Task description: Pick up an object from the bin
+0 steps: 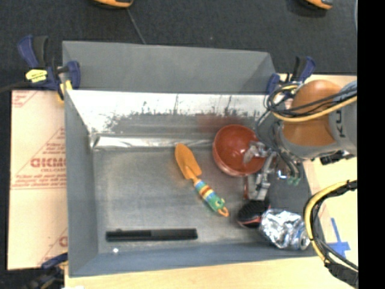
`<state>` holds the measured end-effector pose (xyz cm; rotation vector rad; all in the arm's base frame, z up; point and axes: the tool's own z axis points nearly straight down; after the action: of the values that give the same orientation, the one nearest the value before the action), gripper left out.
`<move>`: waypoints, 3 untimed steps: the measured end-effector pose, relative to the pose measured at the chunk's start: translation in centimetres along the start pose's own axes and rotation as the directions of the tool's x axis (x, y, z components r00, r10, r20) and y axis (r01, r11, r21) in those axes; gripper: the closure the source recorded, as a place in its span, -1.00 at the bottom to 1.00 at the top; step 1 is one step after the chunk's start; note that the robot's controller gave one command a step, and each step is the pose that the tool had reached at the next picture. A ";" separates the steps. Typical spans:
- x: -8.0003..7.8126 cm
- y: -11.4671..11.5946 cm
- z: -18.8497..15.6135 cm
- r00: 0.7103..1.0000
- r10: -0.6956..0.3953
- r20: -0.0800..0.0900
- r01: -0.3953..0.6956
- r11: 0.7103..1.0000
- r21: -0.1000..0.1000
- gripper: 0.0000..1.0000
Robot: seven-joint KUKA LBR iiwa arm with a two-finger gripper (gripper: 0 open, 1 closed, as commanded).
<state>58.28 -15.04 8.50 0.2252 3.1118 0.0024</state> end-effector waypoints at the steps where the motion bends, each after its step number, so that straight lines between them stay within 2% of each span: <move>1: 0.0 -0.4 0.8 0.992 -0.127 0.000 0.127 0.992 -0.004 -1.00; 2: -1.3 -0.6 1.2 0.993 -0.118 0.001 0.118 0.993 0.001 -1.00; 3: -1.6 -0.6 1.3 0.940 -0.342 0.002 0.342 0.940 0.001 -1.00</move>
Offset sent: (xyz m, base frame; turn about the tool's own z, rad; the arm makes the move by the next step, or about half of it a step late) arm 0.0223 -0.0111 -0.0150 -0.3688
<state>59.82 -15.92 7.21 -0.3187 3.1016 -0.0041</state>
